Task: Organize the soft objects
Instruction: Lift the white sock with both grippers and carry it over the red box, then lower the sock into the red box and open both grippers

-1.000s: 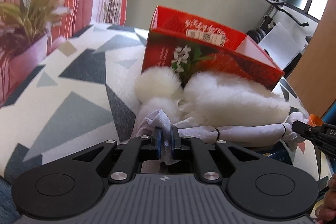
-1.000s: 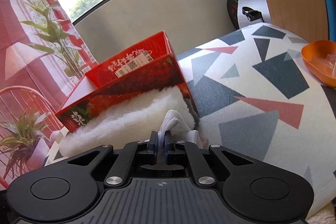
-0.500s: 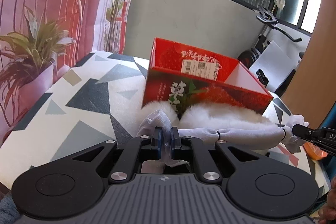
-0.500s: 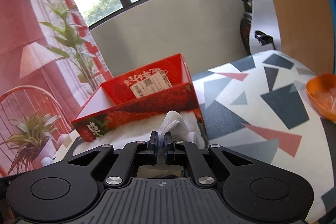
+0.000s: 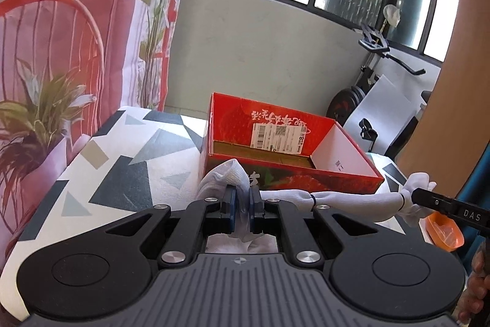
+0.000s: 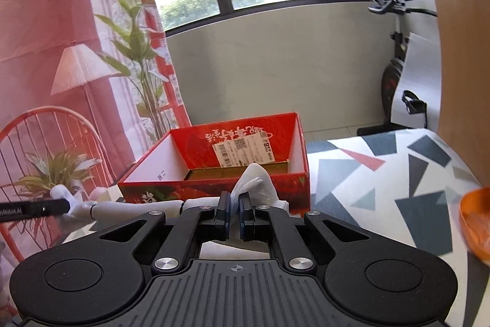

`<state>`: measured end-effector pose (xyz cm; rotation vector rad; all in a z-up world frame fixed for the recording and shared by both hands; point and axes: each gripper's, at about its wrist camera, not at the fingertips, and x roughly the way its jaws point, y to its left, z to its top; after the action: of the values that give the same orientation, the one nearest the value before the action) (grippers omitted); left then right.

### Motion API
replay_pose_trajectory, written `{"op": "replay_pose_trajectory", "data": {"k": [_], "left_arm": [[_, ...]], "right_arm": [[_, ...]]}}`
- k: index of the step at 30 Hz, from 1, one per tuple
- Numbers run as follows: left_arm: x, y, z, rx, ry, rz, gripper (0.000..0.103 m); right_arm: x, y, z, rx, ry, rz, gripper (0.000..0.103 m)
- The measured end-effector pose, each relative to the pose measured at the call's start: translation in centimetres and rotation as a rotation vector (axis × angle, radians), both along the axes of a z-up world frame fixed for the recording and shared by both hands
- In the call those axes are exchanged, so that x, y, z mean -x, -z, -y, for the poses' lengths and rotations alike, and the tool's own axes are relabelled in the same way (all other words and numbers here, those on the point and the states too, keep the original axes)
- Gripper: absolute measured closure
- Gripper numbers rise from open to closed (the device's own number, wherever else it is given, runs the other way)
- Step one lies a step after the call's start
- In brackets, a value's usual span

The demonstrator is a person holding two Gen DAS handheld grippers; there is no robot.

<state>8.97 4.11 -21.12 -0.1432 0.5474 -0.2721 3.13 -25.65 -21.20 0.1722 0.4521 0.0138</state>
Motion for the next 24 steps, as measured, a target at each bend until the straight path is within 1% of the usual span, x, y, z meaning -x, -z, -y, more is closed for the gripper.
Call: {"op": "replay_pose_trajectory", "data": {"k": [3,6,11,15,19,24], "left_arm": [[-1.1,-0.2,-0.5,0.015,-0.005,-0.022,0.094],[-2.1,-1.0,-0.5,0.018,-0.01,-0.017,0.094],[-4.3,-2.6,0.7,-0.027,-0.016,0.029,0.094],[-7.2,-3.0,2.4,-0.08,-0.016,0.033,0.094],[-10.6,-2.6,4.4,-0.131,-0.004,-0.005,0.094],[-14.2,-0.6,5.8,-0.17,0.003,-0.092,0.094]], "right_arm": [[-1.2,-0.5,0.1,-0.004,-0.02,-0.01,0.098],[-2.7,-1.3,0.3,-0.004,-0.039,-0.01,0.098],[-5.8,-2.7,0.6,0.04,-0.057,0.004,0.098],[-9.0,-3.4,1.1,0.089,-0.057,0.011,0.098],[-12.7,-3.0,1.8,0.127,-0.05,-0.02,0.098],[-16.7,-1.4,2.7,0.117,-0.041,-0.087,0.098]]}}
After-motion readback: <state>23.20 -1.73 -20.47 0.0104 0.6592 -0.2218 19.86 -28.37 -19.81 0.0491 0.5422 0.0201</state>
